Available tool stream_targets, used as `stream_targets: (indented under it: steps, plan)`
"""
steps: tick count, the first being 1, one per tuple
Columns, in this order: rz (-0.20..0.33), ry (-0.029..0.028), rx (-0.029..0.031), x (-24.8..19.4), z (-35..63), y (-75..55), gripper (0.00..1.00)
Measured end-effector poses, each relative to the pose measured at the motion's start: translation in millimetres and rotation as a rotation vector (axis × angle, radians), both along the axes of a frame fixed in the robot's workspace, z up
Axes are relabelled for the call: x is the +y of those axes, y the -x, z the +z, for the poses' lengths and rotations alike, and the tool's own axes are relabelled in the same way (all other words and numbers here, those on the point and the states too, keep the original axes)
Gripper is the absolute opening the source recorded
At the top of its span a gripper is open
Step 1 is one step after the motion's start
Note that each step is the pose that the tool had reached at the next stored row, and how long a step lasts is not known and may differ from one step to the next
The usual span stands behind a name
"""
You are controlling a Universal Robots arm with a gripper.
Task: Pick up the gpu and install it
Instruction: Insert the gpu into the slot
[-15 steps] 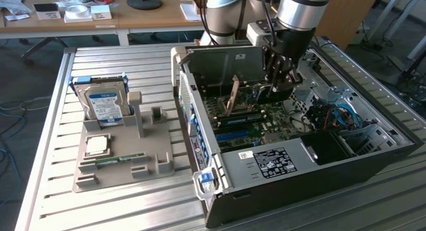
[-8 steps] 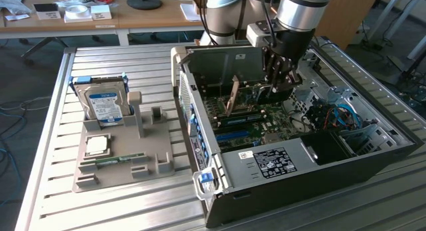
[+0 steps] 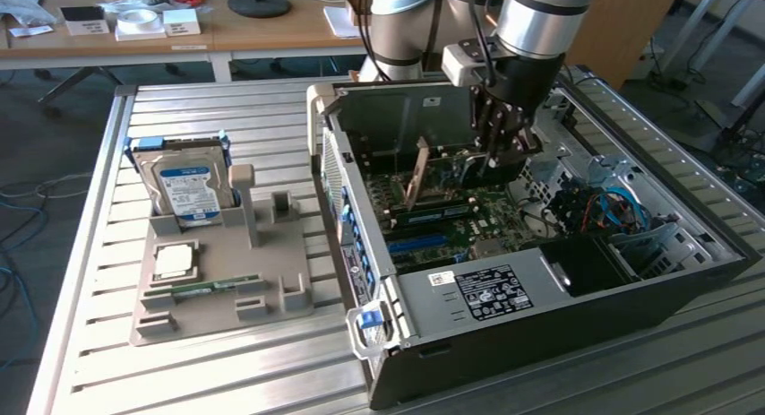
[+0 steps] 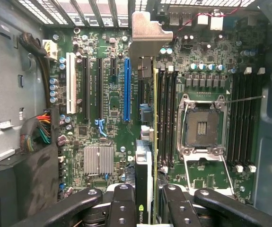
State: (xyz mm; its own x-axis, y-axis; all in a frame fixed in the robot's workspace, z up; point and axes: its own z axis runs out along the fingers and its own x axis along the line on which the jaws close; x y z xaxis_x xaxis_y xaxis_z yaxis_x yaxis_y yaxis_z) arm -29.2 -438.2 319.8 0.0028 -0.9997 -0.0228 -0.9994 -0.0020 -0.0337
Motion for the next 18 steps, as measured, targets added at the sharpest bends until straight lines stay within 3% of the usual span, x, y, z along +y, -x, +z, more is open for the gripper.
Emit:
stream_targets:
  steps: [18]
  plan:
    - [0.0,0.0003,0.0001,0.0,-10.4,1.2,0.27]
